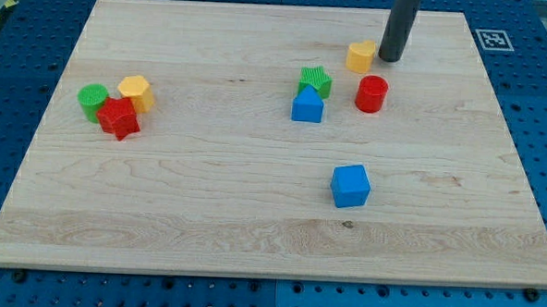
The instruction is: Push yellow heart closer to green star
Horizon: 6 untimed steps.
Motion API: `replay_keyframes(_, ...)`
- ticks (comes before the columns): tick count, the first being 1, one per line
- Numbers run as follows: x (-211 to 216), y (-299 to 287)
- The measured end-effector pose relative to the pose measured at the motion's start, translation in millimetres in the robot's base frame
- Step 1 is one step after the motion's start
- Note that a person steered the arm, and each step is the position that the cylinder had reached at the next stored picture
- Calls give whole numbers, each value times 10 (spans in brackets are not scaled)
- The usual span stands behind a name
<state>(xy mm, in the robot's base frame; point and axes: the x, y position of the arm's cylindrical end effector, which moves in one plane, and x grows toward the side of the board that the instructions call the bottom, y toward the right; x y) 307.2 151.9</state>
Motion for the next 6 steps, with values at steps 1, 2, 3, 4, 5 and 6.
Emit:
replay_keyframes(1,116,-160)
replay_keyframes(2,436,-114)
replay_keyframes(3,463,315)
replay_keyframes(4,74,470)
replay_keyframes(5,-253,201)
replay_keyframes(6,-317,-253)
